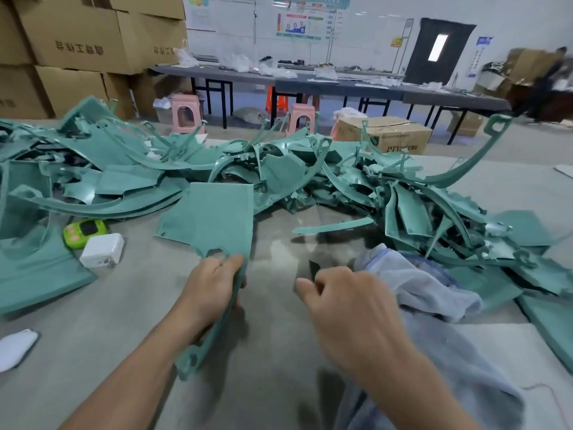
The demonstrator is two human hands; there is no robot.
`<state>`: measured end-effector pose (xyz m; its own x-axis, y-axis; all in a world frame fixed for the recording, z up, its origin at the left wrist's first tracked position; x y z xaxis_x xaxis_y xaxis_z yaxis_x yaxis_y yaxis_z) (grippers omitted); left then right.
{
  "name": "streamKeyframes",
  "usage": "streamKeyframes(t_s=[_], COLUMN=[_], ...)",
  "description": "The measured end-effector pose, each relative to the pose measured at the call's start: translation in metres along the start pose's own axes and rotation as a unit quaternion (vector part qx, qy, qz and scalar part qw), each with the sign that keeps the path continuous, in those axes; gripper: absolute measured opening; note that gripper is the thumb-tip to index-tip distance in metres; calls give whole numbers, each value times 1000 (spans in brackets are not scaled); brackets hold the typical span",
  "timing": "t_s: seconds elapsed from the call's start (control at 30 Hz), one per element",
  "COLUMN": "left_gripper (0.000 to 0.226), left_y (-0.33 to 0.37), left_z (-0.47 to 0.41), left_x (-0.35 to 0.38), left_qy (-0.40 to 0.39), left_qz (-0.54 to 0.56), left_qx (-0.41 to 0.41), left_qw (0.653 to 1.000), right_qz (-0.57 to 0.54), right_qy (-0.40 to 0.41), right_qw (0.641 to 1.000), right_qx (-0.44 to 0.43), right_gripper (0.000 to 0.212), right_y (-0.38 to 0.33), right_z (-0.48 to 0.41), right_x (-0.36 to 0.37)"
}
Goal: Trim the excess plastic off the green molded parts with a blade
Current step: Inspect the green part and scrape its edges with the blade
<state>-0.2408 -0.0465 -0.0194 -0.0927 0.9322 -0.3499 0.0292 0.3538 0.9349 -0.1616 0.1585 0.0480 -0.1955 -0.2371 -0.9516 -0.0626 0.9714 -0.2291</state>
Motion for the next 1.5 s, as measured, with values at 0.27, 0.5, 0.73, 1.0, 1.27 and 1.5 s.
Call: streamKeyframes(t_s=[0.27, 0.5, 0.73, 1.0, 1.27, 1.5], left_gripper=[52, 60, 61, 55, 52, 54], left_y=[4, 8, 13, 12, 9, 8], left_z=[3, 6, 19, 36, 37, 38], left_x=[8, 17, 21, 26, 20, 19], left_qy=[-65, -123, -250, -365, -412, -439], left_qz=[-9, 10, 83, 165, 207, 207], left_qx=[-11, -65, -93, -111, -126, -125], left_qw=[998, 990, 960, 909, 879, 865], right_qz=[94, -6, -376, -280, -313, -235], right_qy=[-55, -53, 105, 52, 110, 174], right_qw=[992, 995, 919, 957, 940, 956], right_qx=[60, 87, -52, -61, -80, 15], right_gripper=[42, 29, 19, 13, 6, 15], right_y=[44, 63, 45, 40, 44, 64], right_z=[-20, -19, -13, -18, -20, -31], right_x=[46, 42, 24, 38, 25, 18])
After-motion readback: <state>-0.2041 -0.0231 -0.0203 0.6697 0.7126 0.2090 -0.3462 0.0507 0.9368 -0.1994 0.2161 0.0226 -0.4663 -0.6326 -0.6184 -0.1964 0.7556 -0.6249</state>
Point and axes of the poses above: each hand's wrist, its own z-axis away from the middle knuckle, its own x-axis out of the palm, y = z × x, the point moved 5 cm from there along -z, towards the middle knuckle, and after that the axes turned 5 degrees about z, right-handed, at the moved point
